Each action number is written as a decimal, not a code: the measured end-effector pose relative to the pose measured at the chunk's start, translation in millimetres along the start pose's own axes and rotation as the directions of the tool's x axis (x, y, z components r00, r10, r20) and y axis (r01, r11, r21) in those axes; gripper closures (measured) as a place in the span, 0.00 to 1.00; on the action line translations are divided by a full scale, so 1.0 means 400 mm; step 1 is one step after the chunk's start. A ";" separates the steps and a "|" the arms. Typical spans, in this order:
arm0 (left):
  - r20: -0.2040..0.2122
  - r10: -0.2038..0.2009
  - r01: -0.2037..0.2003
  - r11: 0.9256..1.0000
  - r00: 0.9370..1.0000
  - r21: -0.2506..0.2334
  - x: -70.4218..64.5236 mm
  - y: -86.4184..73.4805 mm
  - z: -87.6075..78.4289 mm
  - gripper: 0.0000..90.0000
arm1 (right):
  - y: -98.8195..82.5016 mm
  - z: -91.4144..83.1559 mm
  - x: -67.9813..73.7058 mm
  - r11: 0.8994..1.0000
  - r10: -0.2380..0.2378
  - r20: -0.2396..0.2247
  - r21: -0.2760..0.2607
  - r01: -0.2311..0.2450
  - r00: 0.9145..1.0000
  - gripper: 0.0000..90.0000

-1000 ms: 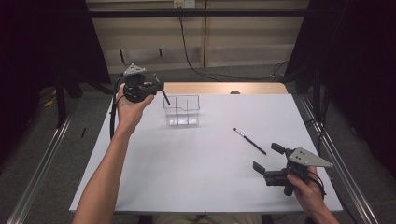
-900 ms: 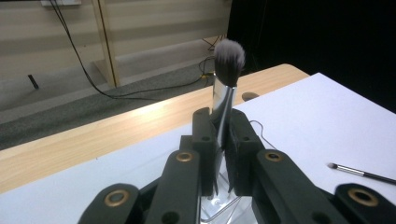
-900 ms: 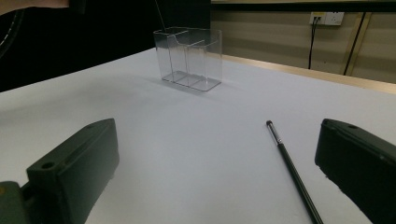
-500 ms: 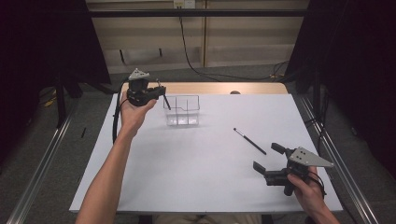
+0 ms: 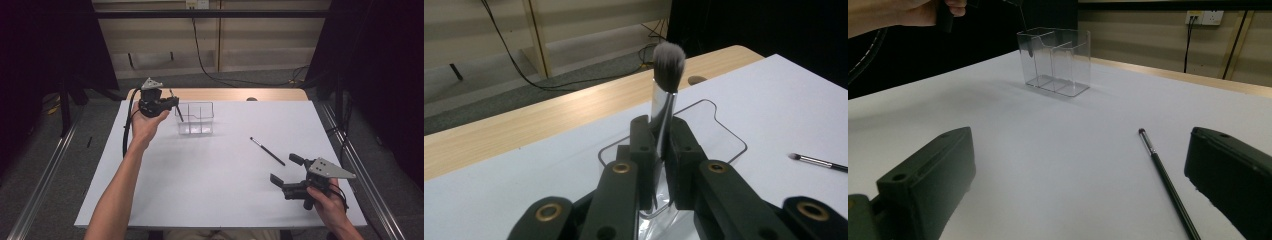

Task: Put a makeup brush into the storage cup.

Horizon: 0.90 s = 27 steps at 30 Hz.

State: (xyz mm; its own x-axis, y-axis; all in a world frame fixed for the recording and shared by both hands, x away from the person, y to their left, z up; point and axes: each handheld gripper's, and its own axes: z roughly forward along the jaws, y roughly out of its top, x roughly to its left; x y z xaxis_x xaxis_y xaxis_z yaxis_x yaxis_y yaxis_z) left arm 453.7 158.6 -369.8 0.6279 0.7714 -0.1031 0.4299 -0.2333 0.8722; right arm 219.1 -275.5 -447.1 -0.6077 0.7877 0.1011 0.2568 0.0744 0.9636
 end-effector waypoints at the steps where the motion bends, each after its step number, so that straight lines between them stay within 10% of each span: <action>1: 0.001 0.000 0.000 1.000 1.000 0.000 -0.001 0.000 0.002 0.93 | 0.000 0.000 0.000 1.000 -0.001 0.002 0.000 0.001 1.000 0.00; 15: 0.002 -0.018 0.018 1.000 1.000 -0.012 0.003 -0.003 0.005 0.90 | 0.001 0.000 0.003 1.000 -0.006 -0.006 -0.001 0.006 1.000 0.01; 27: -0.027 -0.023 0.022 0.999 0.999 -0.035 0.003 -0.008 0.009 0.43 | 0.000 0.000 0.003 1.000 -0.005 -0.006 -0.001 0.005 1.000 0.00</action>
State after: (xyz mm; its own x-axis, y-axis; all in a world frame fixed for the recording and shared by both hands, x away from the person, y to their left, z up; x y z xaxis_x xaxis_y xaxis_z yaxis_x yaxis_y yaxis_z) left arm 455.5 158.2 -374.6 0.6003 0.7921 -0.1105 0.4208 -0.1953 0.8859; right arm 218.6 -274.6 -446.8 -0.6132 0.7839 0.0974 0.2526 0.0777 0.9644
